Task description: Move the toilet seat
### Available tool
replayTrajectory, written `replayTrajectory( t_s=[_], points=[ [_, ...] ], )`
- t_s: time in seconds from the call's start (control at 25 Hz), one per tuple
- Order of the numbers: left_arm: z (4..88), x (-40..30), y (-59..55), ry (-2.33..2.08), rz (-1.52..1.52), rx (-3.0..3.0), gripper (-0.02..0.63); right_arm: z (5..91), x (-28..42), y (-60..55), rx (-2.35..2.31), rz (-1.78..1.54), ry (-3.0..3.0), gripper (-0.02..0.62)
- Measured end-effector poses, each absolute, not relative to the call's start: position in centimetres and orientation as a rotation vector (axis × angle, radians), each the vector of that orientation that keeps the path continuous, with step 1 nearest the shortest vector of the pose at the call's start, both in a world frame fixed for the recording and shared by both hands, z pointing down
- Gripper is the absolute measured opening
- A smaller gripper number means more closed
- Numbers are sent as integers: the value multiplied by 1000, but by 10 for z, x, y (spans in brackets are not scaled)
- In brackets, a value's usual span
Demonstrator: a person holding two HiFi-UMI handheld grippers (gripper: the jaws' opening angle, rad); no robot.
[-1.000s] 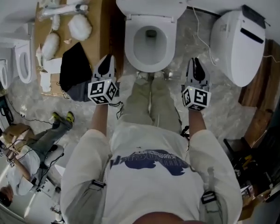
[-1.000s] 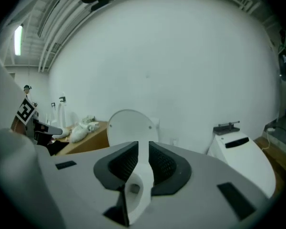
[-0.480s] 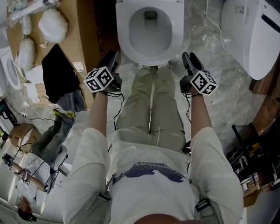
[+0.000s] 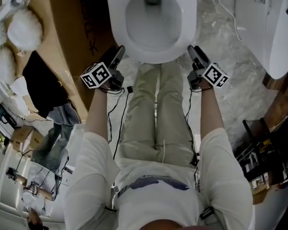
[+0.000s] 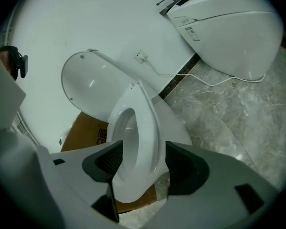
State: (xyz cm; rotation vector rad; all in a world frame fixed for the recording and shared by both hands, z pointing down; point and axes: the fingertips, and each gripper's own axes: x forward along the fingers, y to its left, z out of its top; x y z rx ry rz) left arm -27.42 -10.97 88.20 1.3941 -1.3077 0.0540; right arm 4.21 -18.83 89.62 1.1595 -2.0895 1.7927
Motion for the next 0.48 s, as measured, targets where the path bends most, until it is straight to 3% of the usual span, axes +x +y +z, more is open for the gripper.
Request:
replayTrajectory(
  t_s=[0.48],
  points=[
    [908, -266, -116, -1255, -47, 1353, 266, 915, 28, -174, 1102, 1825, -2100, 290]
  ],
)
